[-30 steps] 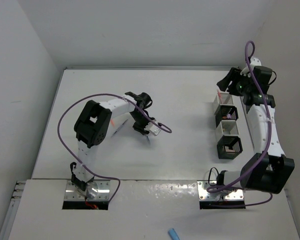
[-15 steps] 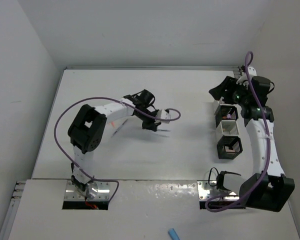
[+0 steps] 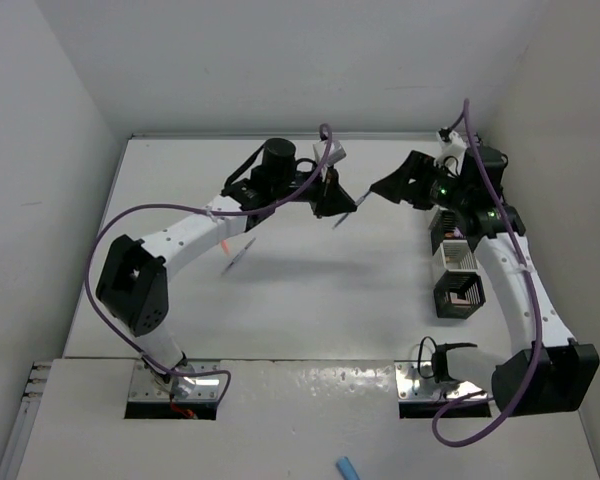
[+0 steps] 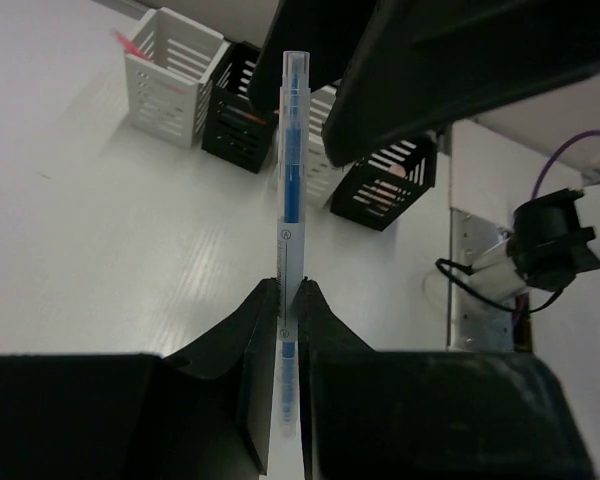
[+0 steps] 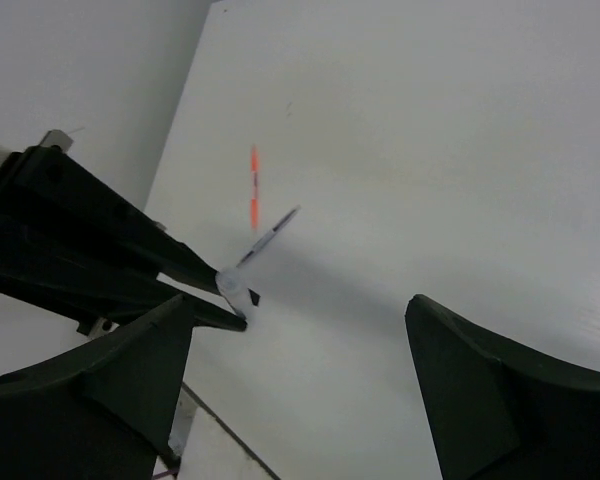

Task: Sort the stationery into containers
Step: Pick up the pen from the center of the board, then place the pen in the storage box.

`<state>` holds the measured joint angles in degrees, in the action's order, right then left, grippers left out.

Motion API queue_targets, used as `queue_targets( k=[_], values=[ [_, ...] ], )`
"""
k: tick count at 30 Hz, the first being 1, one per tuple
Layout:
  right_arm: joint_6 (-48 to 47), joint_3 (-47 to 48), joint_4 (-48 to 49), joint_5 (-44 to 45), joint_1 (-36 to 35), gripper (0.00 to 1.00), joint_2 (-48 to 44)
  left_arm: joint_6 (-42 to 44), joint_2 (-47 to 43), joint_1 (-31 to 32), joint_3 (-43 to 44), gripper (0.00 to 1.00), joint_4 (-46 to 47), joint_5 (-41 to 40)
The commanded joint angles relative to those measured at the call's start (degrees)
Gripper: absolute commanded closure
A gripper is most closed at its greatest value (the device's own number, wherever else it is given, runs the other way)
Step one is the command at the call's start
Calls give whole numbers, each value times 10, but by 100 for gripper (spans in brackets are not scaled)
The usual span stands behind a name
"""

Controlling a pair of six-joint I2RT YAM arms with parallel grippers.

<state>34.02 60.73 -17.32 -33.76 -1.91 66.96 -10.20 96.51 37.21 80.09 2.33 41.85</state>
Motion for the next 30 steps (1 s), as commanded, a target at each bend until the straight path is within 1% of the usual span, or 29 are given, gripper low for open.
queue_targets(
  k=[1,4,6,8,9,11,12,13,14,15,16,17,18,19,20,21,22,23,24,25,26,27,28,29,30],
  values=[
    [39,37,44,-20,-26,14,8,-94,4,8,18,100,50,23],
    [45,31,53,-19,-39,14,8,-110,1,9,14,100,63,27],
    [38,30,43,-13,-48,17,10,-111,-1,12,13,100,65,29],
    [35,26,47,-7,-51,23,12,-112,-2,15,14,100,66,32],
    [34,27,48,-4,-52,36,13,-110,-2,18,14,100,65,32],
    [36,28,55,4,-53,52,16,-107,-4,22,12,100,65,33],
    [35,33,55,8,-54,65,19,-106,-5,24,10,96,64,35],
    [32,35,55,14,-53,71,22,-102,-7,24,10,91,63,37],
    [30,37,53,16,-53,77,23,-102,-8,26,9,84,61,35],
    [28,42,51,19,-54,89,26,-101,-10,25,9,76,58,32],
    [25,44,50,20,-52,94,27,-98,-12,26,9,54,54,24],
    [12,46,46,26,-53,98,28,-93,-14,23,11,44,47,17],
    [6,50,40,33,-49,100,29,-87,-18,20,12,6,26,10],
    [-5,51,37,39,-44,100,31,-73,-19,15,20,0,16,-2],
    [-12,54,33,39,-22,100,33,-63,-21,-1,26,0,-17,-8],
    [-34,61,24,41,0,100,34,-31,-23,-12,43,0,-47,-25],
    [-48,65,19,50,11,100,36,-16,-26,-20,50,0,-68,-41],
    [-67,69,18,87,16,100,35,-5,-31,-37,54,0,-85,-69],
    [-85,69,16,110,37,100,37,11,-38,-42,62,0,-131,-139],
    [-129,67,21,142,53,100,38,51,-41,-45,71,0,-154,-172],
    [-146,63,32,209,61,100,41,74,-47,-46,69,0,-182,-208],
    [-158,49,47,226,73,100,43,94,-68,-44,59,0,-186,-278],
    [-179,42,77,238,96,100,53,125,-83,-46,19,0,-180,-304],
    [-188,39,90,247,107,100,59,133,-99,-49,1,0,-162,-323],
    [-197,32,105,264,116,100,65,141,-115,-51,-12,0,-164,-352]
  ],
)
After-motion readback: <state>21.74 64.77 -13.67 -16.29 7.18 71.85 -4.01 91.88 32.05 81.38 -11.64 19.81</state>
